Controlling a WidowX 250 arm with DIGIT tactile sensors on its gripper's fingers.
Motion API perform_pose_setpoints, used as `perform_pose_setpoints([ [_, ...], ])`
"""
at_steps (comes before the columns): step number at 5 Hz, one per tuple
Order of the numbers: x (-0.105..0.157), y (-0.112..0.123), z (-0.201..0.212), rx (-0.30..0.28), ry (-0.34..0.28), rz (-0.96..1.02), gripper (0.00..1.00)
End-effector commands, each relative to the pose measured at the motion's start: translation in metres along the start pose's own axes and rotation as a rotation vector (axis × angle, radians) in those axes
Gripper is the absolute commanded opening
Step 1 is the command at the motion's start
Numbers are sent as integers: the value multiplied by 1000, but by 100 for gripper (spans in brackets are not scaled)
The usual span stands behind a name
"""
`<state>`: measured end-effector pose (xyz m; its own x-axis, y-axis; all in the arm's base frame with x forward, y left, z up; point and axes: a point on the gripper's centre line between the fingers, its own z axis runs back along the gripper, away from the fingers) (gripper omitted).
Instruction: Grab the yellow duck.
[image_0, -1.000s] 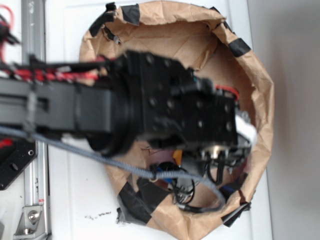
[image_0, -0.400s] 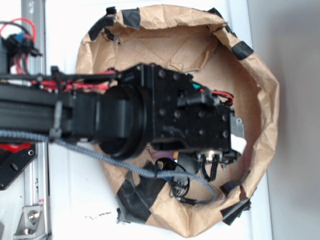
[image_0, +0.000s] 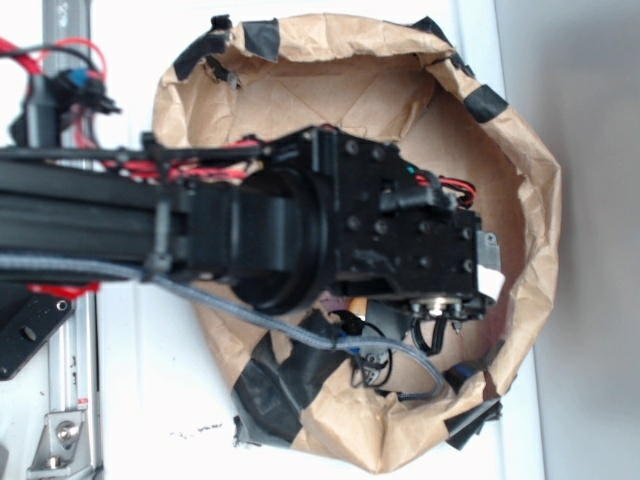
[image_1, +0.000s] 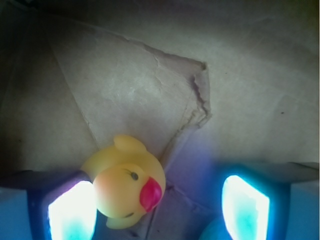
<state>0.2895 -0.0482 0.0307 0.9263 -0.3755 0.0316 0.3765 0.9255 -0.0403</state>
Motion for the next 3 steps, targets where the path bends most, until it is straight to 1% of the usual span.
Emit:
perform_pose_setpoints([
  [1,-8,-9,-48,42,96,-4,100],
  [2,-10,-15,-35,46,56,-34,100],
  [3,-12,-13,-28,34,45,-22,100],
])
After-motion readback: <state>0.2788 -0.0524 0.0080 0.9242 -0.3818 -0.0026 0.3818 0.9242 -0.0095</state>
